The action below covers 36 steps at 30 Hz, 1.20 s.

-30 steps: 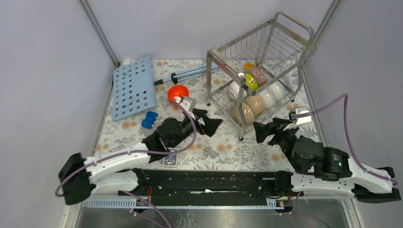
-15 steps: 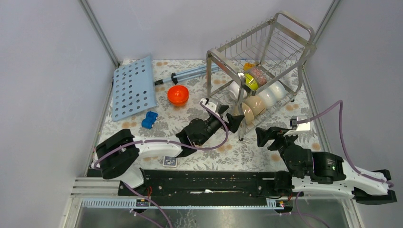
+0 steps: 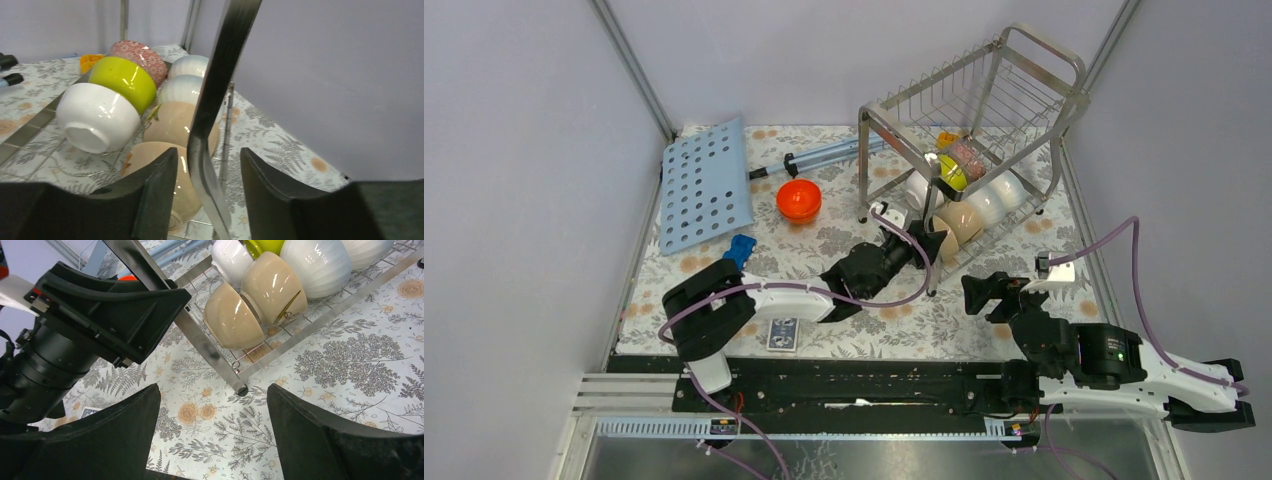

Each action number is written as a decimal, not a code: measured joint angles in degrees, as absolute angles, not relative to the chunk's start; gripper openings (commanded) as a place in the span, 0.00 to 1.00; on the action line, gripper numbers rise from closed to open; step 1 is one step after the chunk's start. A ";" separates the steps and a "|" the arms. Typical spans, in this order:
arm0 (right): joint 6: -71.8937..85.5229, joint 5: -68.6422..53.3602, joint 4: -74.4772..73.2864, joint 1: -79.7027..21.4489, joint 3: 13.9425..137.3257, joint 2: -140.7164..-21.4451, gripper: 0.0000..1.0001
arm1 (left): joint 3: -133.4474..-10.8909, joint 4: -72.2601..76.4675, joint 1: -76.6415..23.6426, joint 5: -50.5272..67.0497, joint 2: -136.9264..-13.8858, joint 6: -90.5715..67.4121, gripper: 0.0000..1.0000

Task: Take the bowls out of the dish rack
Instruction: Adjust the dish rack at the center of the board.

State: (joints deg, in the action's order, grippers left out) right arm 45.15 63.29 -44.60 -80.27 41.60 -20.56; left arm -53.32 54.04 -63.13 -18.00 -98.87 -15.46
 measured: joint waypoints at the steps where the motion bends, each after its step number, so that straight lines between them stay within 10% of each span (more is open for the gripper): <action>1: 45.52 63.26 -44.77 -80.27 41.60 -20.56 0.84 | -53.43 54.02 -63.13 -18.52 -99.29 -15.35 0.43; 10: 46.98 62.87 -44.99 -80.27 41.60 -20.56 0.84 | -54.26 53.69 -63.37 -20.80 -100.62 -17.61 0.00; 36: 33.43 68.34 -39.55 -80.25 43.90 -25.39 0.90 | -45.17 47.46 -54.89 -9.82 -89.43 -26.72 0.00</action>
